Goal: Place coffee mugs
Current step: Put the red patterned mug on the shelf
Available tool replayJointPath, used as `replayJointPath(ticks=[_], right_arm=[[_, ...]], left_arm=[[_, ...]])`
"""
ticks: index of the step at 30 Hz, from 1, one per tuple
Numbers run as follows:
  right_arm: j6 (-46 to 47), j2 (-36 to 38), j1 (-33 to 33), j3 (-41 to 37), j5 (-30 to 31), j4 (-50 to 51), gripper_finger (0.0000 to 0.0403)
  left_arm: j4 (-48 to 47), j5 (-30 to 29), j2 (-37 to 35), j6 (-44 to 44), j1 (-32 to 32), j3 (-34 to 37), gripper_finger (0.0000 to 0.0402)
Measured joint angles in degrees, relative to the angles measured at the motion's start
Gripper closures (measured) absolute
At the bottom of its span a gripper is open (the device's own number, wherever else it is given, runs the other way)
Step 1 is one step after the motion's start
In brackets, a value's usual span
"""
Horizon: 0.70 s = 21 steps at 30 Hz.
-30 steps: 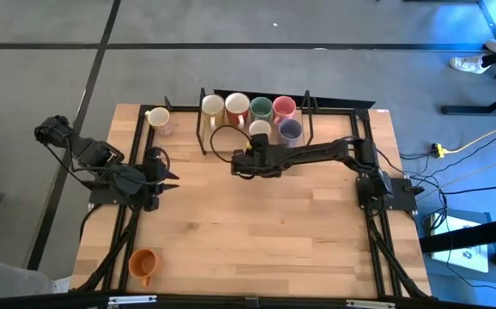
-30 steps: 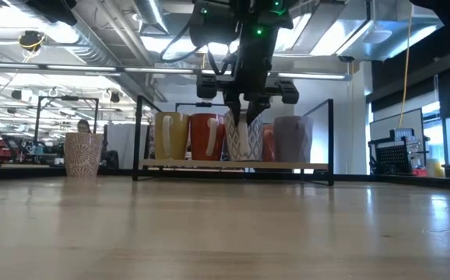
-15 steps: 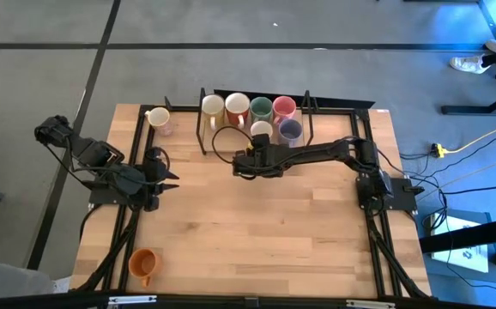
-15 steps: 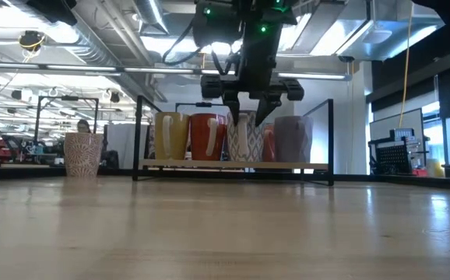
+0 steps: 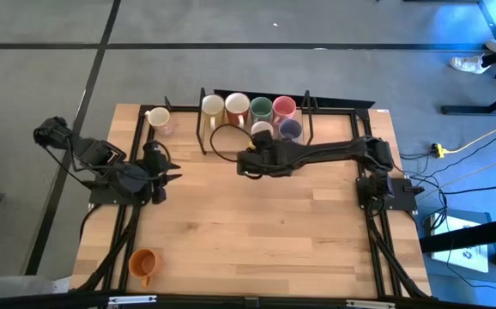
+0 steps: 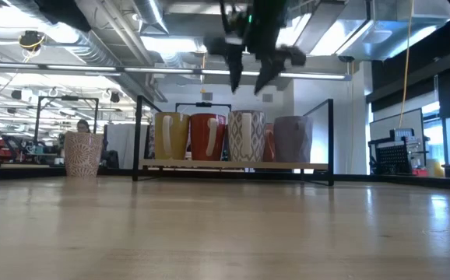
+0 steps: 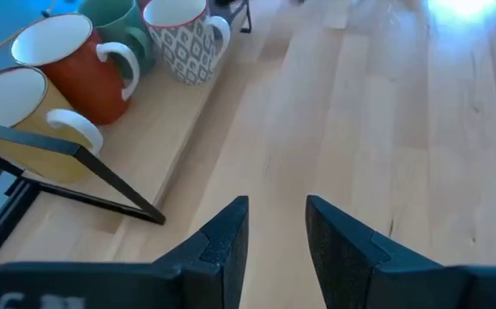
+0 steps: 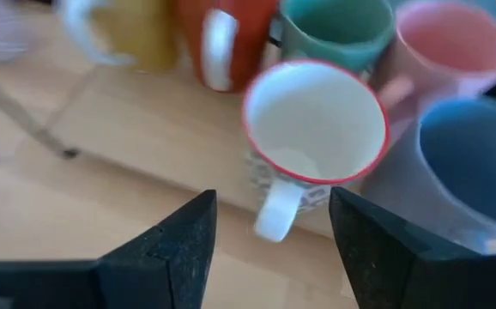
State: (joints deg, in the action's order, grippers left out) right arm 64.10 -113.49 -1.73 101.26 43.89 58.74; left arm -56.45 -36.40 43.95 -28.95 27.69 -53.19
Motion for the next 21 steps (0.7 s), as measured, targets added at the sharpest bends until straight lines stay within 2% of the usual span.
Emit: replayJointPath(ticks=[5, 9, 15, 21], right_arm=[[-9.1, 5.9, -5.2, 1.4, 1.4, 2.2, 0.0189], [-10.0, 11.1, -9.3, 1.5, 4.5, 10.3, 0.0189], [-10.7, 16.5, -11.0, 0.4, 4.1, 21.6, 0.0189], [-12.2, 23.3, -10.9, -11.0, 3.8, 21.7, 0.0189]], left_arm=[[-0.7, 1.1, -0.2, -0.6, -2.8, 0.0, 0.0288], [-0.8, 3.7, 0.5, -1.3, -8.1, 0.0, 0.0281], [-1.0, 9.8, 2.7, -0.7, -21.3, 0.0, 0.0236], [-2.0, 11.9, 7.1, 2.7, -36.5, -3.0, 0.0217]])
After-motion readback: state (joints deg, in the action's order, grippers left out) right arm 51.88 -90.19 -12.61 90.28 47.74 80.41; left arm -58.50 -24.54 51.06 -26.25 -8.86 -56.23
